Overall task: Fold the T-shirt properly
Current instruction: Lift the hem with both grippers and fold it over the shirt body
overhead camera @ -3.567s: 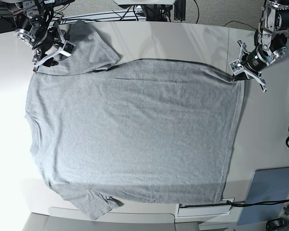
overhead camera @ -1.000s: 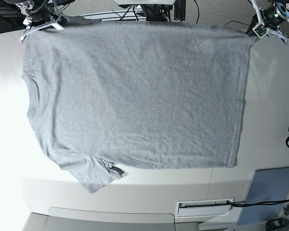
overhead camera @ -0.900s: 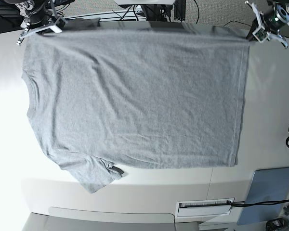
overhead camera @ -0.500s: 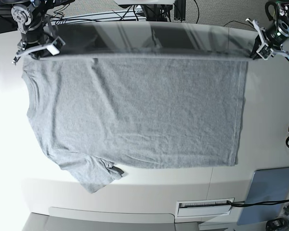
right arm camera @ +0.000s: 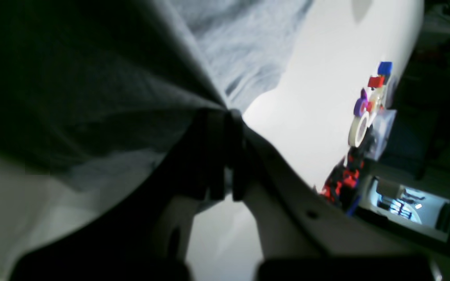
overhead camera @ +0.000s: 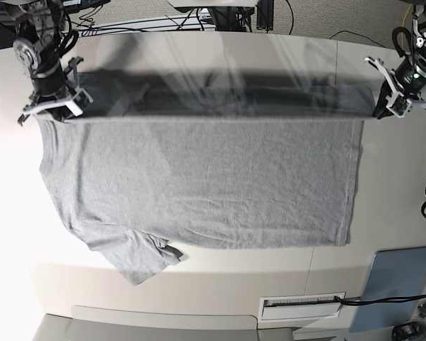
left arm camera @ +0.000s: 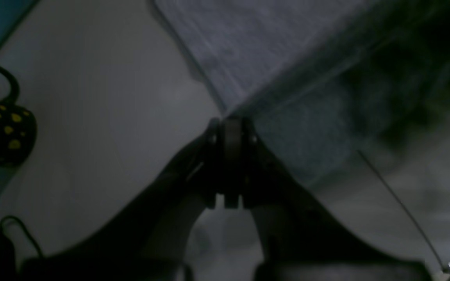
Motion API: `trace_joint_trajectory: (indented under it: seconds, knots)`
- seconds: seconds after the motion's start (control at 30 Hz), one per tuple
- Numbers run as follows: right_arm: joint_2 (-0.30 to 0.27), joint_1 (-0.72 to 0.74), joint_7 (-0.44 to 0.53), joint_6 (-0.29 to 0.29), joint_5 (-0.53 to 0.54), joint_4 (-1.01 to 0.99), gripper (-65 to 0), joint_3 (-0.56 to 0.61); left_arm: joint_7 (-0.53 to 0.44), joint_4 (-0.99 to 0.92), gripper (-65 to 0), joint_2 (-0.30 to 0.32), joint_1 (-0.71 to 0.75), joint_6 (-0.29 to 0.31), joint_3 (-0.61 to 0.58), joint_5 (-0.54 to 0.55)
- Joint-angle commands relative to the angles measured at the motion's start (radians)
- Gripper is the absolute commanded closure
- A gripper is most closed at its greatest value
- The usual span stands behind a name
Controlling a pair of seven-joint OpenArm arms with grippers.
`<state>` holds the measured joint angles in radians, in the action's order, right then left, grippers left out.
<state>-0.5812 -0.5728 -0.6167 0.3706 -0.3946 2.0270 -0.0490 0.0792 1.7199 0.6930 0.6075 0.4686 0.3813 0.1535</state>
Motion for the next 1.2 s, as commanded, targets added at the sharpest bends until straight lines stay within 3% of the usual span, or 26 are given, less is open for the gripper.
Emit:
trace_joint_trajectory:
  seconds: [0.0, 0.2, 0.4, 0.53, 0.63, 1.17]
  knots:
    - [-0.014, 0.021, -0.002, -0.019, -0.024, 0.0, 0.0, 0.006, -0.004, 0.01, 0.0, 0.021, -0.01, -0.024, 0.014, 0.005]
    - [-0.014, 0.131, -0.005, -0.02, -0.047, -0.063, 0.0, 0.105, 0.026, 0.01, 0.0, 0.019, -0.043, -0.027, -0.003, 0.004]
    - [-0.015, 0.177, -0.016, -0.021, -0.077, -0.08, 0.0, 0.135, 0.03, -0.006, 0.0, 0.019, -0.101, -0.035, -0.101, -0.021]
    - [-0.014, 0.177, -0.006, -0.022, -0.077, -0.08, 0.0, 0.135, 0.048, -0.055, 0.0, 0.019, -0.177, -0.111, -0.185, -0.052]
    - [-0.014, 0.183, 0.01, -0.023, -0.078, -0.082, 0.0, 0.135, 0.074, -0.091, 0.0, 0.018, -0.224, -0.134, -0.219, -0.047]
    - [-0.014, 0.224, -0.006, -0.024, -0.057, -0.112, 0.0, 0.135, 0.07, -0.13, 0.0, 0.016, -0.294, -0.129, -0.223, -0.044]
